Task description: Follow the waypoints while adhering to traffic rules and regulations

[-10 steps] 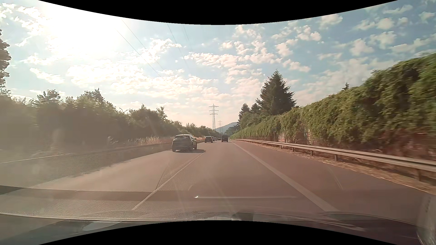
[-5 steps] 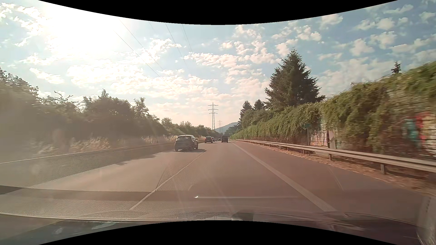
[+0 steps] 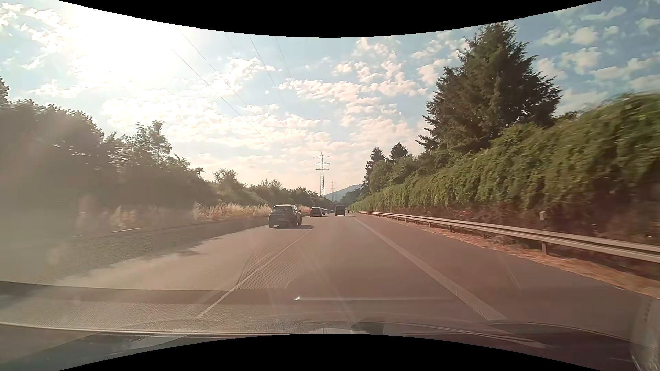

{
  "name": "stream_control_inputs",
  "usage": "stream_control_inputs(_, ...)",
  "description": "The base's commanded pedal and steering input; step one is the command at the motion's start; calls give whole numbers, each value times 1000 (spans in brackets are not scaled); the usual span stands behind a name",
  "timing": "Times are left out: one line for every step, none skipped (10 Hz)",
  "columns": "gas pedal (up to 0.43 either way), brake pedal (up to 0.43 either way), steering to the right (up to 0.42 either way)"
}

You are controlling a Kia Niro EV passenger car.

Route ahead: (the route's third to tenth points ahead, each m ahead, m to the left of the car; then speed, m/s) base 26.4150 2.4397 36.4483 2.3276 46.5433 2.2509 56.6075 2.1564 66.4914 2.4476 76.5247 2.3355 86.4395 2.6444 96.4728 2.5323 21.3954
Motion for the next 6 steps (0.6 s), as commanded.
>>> stream_control_inputs(169,0,0)
stream_control_inputs(157,0,0)
stream_control_inputs(150,0,0)
stream_control_inputs(150,0,0)
stream_control_inputs(150,0,0)
stream_control_inputs(150,0,0)
